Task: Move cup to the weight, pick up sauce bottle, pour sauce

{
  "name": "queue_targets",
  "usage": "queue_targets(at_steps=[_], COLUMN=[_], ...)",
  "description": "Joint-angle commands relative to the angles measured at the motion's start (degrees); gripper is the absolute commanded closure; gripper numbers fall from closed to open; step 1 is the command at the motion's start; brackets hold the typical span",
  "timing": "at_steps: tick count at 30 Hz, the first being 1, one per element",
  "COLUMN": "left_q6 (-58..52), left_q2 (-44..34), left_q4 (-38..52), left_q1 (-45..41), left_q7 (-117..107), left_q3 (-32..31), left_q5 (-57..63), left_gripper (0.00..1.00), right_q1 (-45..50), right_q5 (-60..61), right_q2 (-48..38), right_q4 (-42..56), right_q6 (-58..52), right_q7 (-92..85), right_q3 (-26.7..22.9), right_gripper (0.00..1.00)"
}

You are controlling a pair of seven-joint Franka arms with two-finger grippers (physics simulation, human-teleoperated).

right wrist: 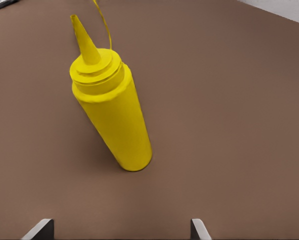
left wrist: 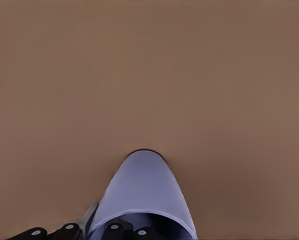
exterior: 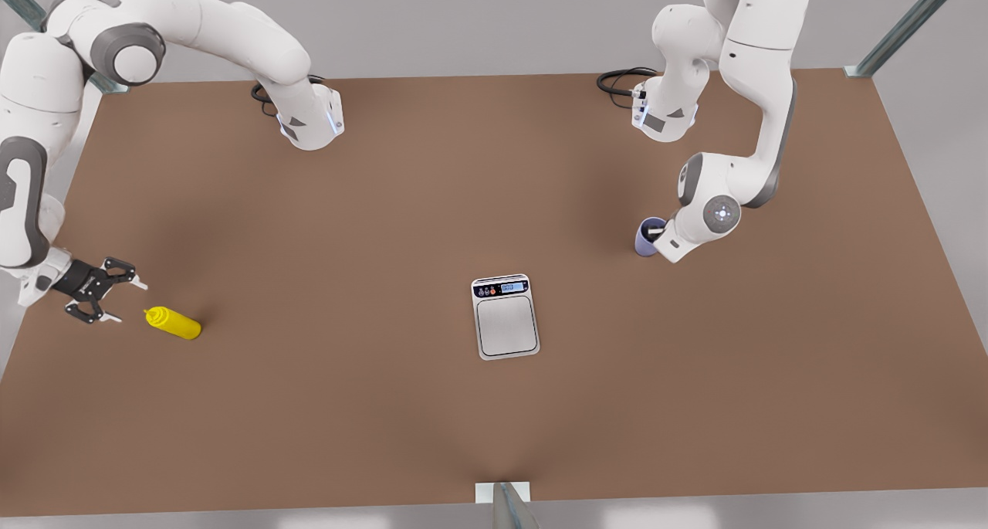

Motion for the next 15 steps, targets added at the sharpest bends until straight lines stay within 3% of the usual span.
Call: queue_targets(at_steps=[1,15], left_q6=[0.0,-0.5], left_q2=[-0.1,-1.7], left_q4=[0.0,0.4], left_q1=[0.0,0.1], left_q7=[0.0,0.0], left_q3=[0.0,0.0], left_q5=[0.0,-0.2], left_gripper=[0.74,0.73], right_q1=[-0.2,-0.2], right_q5=[0.6,6.8], right_q2=[0.5,6.0], right_q4=[0.0,3.4], right_q6=[-1.1,-3.4], right_q7=[-0.4,-8.7], right_q3=[0.0,0.4], right_gripper=[0.00,0.00])
